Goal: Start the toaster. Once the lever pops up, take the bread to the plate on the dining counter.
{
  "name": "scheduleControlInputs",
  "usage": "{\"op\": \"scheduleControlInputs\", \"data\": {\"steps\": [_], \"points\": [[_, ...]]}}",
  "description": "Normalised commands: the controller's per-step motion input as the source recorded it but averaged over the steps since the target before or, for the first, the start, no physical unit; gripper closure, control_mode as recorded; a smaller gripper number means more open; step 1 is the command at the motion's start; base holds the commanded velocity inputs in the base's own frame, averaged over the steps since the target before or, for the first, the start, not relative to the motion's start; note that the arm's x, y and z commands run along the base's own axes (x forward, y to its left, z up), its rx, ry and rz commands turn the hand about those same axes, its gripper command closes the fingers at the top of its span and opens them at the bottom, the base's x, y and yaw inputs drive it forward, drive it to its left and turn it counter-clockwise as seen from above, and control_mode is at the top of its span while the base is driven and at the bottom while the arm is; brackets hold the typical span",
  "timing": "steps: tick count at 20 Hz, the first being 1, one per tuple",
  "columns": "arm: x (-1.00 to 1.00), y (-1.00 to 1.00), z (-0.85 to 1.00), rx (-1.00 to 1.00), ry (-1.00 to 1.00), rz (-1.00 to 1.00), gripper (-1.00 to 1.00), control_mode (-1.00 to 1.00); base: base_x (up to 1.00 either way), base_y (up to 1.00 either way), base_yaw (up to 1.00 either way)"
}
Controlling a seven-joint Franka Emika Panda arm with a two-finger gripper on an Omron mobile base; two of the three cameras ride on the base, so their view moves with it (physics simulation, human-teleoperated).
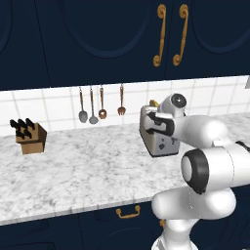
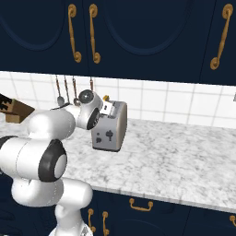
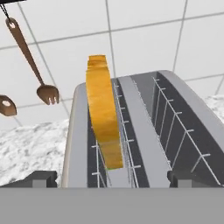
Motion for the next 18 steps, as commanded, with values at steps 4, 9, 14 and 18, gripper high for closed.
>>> {"op": "scheduleControlInputs", "data": {"steps": [4,9,14,18], "points": [[0.42,-0.02,-0.06,0.00,0.00,0.00,-1.00,-1.00,0.00,0.00,0.00],[0.27,-0.03,-0.09,0.00,0.00,0.00,-1.00,-1.00,0.00,0.00,0.00],[0.19,0.00,-0.30,-0.02,-0.02,0.00,-1.00,-1.00,0.00,0.00,0.00],[0.21,0.00,-0.33,-0.02,-0.04,0.00,-1.00,-1.00,0.00,0.00,0.00]]}}
